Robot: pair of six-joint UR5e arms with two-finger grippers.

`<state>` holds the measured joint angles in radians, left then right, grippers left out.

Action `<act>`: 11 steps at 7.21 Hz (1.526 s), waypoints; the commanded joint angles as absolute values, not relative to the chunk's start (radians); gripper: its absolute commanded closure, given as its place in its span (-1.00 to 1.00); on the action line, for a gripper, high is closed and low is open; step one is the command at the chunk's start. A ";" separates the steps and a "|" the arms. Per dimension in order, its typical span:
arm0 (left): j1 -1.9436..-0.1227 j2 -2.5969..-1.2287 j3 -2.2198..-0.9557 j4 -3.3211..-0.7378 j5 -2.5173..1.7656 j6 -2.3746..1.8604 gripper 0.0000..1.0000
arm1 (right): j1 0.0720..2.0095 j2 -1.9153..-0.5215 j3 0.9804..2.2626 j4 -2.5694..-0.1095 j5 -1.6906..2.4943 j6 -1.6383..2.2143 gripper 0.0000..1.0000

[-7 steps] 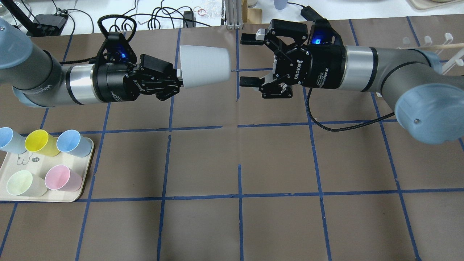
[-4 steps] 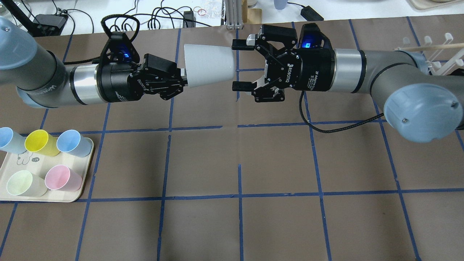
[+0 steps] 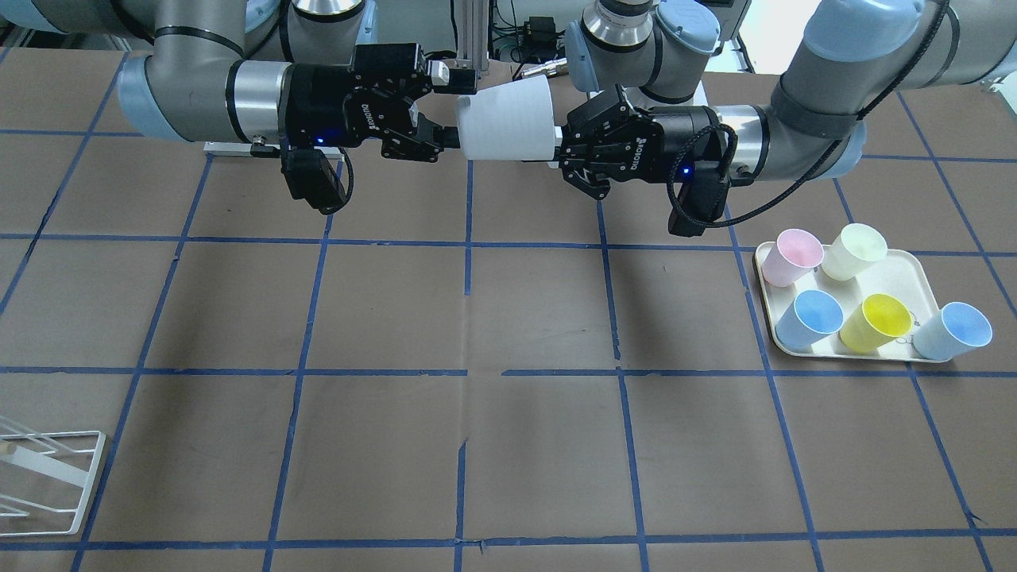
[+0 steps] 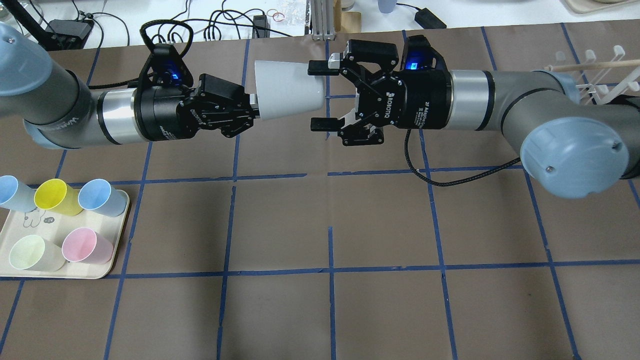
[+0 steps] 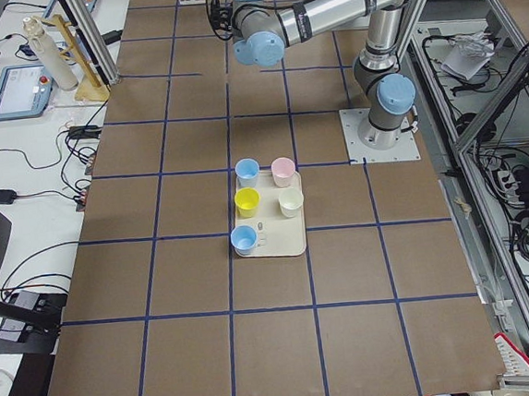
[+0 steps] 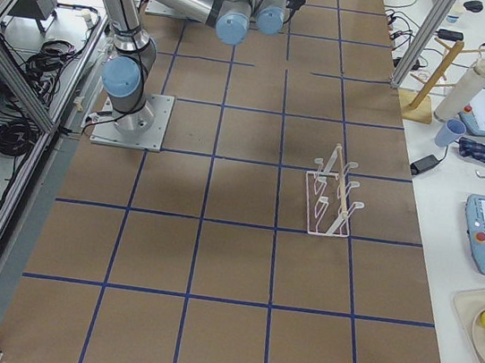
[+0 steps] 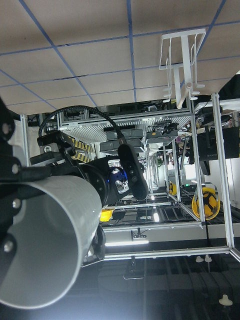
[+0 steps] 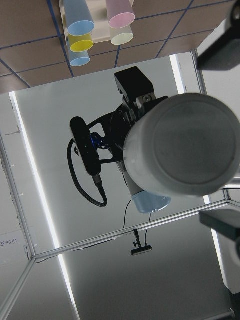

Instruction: Transfer IKEA cup to right arm and place on rack

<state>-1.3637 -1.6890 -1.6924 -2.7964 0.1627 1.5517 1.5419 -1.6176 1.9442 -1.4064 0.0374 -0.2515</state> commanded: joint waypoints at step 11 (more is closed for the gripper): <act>-1.361 -1.694 -1.690 -2.796 0.163 1.542 -1.00 | 1.534 -1.612 1.936 -1.404 0.038 -0.250 0.74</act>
<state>-1.3623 -1.6938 -1.6924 -2.7964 0.1627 1.5475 1.5349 -1.6110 1.9356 -1.4037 0.0391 -0.2506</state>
